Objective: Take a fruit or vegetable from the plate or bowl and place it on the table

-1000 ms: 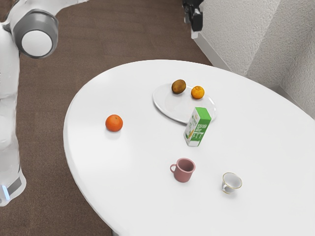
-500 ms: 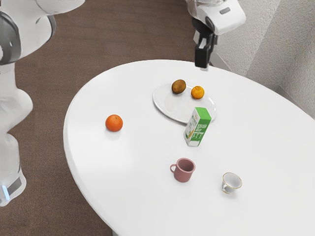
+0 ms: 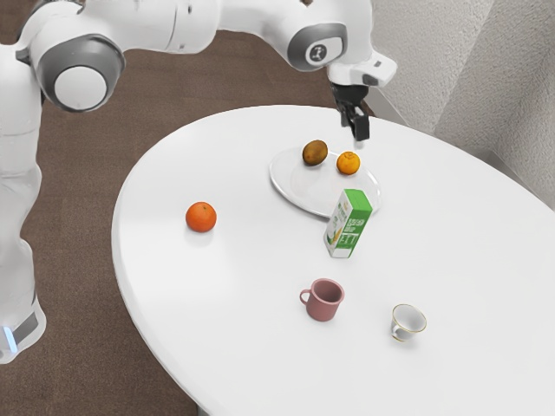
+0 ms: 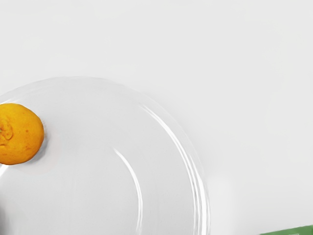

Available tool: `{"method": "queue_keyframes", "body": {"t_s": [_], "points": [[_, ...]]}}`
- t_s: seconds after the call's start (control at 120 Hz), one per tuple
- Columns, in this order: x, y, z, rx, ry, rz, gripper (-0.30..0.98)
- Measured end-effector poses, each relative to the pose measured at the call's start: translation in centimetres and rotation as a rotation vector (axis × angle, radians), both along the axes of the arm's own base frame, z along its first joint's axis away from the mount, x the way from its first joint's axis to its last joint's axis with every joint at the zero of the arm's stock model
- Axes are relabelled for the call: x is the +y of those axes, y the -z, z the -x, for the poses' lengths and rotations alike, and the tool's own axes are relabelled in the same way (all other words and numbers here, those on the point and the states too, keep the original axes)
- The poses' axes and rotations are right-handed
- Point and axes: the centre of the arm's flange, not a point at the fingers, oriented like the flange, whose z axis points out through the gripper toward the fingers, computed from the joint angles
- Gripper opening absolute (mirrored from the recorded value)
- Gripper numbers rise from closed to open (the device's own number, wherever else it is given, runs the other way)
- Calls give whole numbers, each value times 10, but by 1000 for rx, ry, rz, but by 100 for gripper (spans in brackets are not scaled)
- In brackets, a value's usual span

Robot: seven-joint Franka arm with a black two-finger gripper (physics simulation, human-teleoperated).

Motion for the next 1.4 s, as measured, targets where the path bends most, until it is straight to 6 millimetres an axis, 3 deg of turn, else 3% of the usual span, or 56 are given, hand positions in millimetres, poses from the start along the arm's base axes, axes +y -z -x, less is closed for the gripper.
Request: {"method": "queue_keyframes", "body": {"t_s": [0.217,0.358,0.592,0.858,1.083,1.4], "points": [[37,10,-4,-120,-90,55,66],[49,55,-21,-74,-120,38,66],[71,90,-25,-13,-156,28,66],[75,103,-27,12,-163,25,66],[89,101,-24,11,-183,21,66],[100,112,-41,-3,-201,-11,66]]}}
